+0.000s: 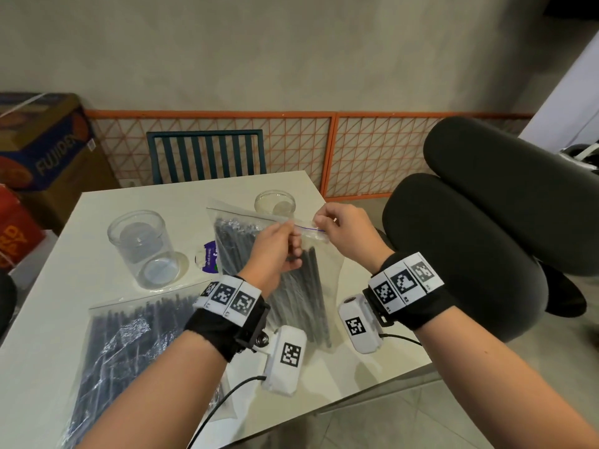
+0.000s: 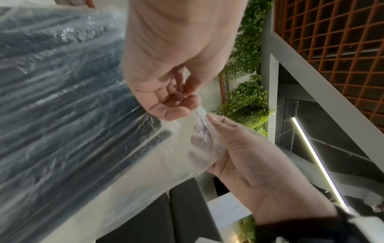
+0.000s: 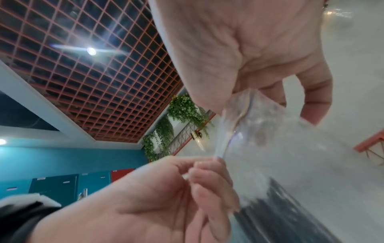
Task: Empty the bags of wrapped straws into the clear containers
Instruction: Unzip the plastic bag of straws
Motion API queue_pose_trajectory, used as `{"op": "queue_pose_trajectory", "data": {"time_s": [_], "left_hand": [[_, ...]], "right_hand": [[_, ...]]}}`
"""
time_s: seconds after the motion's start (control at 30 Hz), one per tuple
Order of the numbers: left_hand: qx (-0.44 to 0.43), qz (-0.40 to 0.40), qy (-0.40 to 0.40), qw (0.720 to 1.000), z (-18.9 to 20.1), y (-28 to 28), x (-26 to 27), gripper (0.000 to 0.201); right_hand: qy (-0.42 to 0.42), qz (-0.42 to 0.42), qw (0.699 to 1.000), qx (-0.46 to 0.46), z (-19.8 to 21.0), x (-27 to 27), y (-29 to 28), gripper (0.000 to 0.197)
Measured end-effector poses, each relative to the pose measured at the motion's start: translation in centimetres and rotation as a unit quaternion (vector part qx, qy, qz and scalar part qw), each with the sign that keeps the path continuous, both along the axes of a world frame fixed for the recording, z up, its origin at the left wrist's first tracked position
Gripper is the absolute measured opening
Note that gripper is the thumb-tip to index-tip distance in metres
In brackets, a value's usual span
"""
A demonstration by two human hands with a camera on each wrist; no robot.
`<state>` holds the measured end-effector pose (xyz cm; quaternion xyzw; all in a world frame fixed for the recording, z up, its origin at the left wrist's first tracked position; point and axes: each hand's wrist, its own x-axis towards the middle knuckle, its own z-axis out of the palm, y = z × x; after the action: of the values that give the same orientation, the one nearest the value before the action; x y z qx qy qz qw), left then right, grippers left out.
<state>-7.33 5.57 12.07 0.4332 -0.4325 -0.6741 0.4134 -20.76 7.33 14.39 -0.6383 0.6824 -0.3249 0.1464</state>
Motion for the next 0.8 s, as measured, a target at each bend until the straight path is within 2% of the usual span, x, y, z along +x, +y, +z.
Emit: {"op": "queue_pose_trajectory", "data": {"time_s": [0.13,0.3,0.37,0.53,0.6,0.73,0.8], "left_hand": [[-0.034,-0.016,-0.019,0.999,-0.1,0.6,-0.6,0.027],[-0.047,-0.067,-0.051,0.995,-0.1,0.0,-0.6,0.029],[-0.032,-0.078,-0.05,0.995,0.3,-0.5,-0.5,0.029],[0.026,-0.025,-0.032,0.999,0.3,-2.5,0.3,0.027],[0.024,-0.034,-0.017,0.999,0.2,-3.0,0.6,0.024],[0.009,-0.067,-0.004,0.998,-0.1,-2.3,0.8,0.025],[0.013,-0.066,0.007,0.998,-0.2,-1.9,0.9,0.027]], "right_hand": [[0.016,-0.109,0.994,0.009,-0.4,-0.9,-1.3,0.02],[0.091,-0.025,0.995,0.039,0.6,0.8,-1.3,0.019],[0.093,-0.014,0.995,0.044,0.8,1.2,-1.5,0.022],[0.101,-0.018,0.994,0.038,0.5,1.3,-1.6,0.02],[0.09,-0.044,0.994,0.046,0.4,1.2,-1.8,0.02],[0.078,-0.161,0.983,0.049,0.3,0.8,-3.0,0.021],[0.097,-0.155,0.983,0.028,0.2,1.3,-3.1,0.021]]}}
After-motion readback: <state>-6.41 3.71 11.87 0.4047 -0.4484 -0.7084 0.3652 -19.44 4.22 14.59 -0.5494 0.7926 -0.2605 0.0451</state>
